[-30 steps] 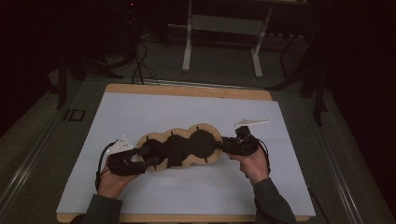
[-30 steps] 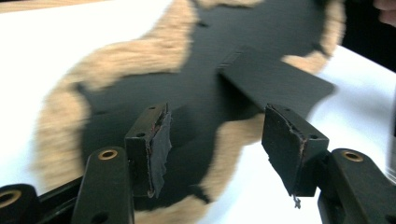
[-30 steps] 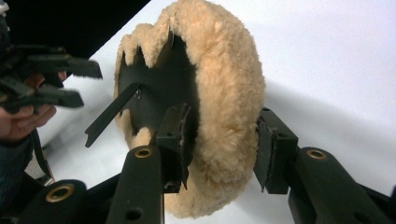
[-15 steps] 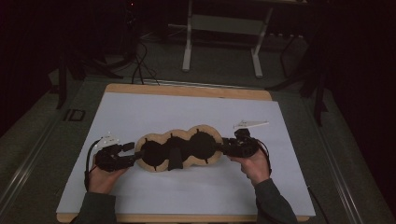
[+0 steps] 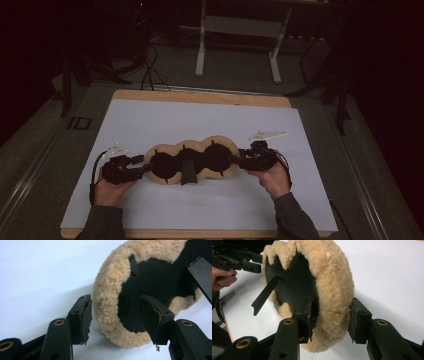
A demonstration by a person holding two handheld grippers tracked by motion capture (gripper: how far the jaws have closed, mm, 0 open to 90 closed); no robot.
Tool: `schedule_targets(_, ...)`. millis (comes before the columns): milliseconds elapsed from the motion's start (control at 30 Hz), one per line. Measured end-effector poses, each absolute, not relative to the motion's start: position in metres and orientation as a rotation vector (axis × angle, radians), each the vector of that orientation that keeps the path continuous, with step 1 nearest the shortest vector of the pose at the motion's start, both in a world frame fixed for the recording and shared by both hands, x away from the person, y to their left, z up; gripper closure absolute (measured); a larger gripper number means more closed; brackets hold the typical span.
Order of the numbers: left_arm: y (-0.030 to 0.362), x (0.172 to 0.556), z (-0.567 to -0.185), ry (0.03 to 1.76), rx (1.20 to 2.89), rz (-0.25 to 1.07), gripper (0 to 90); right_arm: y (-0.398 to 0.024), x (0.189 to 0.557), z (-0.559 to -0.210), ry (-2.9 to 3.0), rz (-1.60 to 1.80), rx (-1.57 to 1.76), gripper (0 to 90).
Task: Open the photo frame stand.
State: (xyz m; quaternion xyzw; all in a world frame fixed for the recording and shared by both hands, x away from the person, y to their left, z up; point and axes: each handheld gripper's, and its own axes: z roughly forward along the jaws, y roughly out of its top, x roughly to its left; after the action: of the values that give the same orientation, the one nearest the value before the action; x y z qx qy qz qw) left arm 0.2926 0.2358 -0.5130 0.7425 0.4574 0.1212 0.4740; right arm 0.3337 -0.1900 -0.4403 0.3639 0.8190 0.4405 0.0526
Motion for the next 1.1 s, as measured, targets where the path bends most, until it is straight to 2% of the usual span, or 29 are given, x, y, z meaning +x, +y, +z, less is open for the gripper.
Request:
schedule_targets(400, 0.226, 0.298, -0.519, 1.117, 1.882, 0.295, 37.4, -0.191, 0.332, -0.444, 2.491, 1.319, 1.019, 58.5)
schedule_targets(500, 0.225, 0.300, -0.521, 1.117, 1.885, 0.231, 36.6, -0.192, 0.331, -0.445, 2.496, 1.305, 1.000, 58.3)
schedule_targets(867, 0.218, 0.302, -0.526, 1.104, 1.898, 0.162, 35.9, -0.193, 0.330, -0.449, 2.488, 1.307, 0.974, 58.1)
schedule_targets(1100, 0.218, 0.301, -0.524, 1.090, 1.906, 0.173, 38.7, -0.195, 0.331, -0.452, 2.487, 1.288, 0.956, 57.4)
